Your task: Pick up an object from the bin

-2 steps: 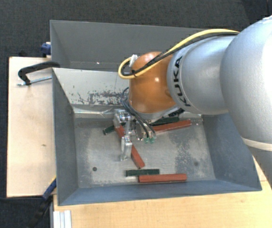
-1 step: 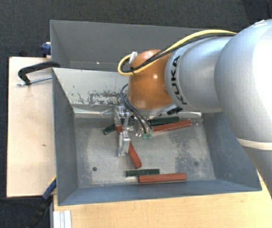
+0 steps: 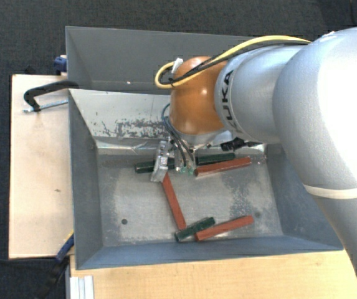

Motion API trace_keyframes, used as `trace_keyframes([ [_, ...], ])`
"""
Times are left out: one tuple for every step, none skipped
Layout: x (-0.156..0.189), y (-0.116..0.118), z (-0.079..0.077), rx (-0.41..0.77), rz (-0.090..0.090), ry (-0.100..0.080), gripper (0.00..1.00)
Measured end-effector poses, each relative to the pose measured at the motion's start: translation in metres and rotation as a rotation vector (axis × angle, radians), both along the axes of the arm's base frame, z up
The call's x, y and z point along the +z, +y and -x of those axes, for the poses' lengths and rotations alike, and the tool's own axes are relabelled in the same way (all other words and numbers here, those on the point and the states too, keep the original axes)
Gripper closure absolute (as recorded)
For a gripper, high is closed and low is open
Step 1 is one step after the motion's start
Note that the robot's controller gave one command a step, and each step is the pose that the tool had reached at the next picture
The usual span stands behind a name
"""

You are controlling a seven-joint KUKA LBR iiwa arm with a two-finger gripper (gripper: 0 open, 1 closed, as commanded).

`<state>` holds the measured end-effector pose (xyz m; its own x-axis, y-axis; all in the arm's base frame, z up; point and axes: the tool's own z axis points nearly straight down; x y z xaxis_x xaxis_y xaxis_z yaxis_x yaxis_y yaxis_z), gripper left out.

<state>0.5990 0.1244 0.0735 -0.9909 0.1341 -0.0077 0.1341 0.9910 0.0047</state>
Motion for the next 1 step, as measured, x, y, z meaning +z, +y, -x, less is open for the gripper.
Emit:
trace_keyframes([
  [-0.001, 0.0001, 0.0006, 0.0, 0.0, 0.002, 0.0],
])
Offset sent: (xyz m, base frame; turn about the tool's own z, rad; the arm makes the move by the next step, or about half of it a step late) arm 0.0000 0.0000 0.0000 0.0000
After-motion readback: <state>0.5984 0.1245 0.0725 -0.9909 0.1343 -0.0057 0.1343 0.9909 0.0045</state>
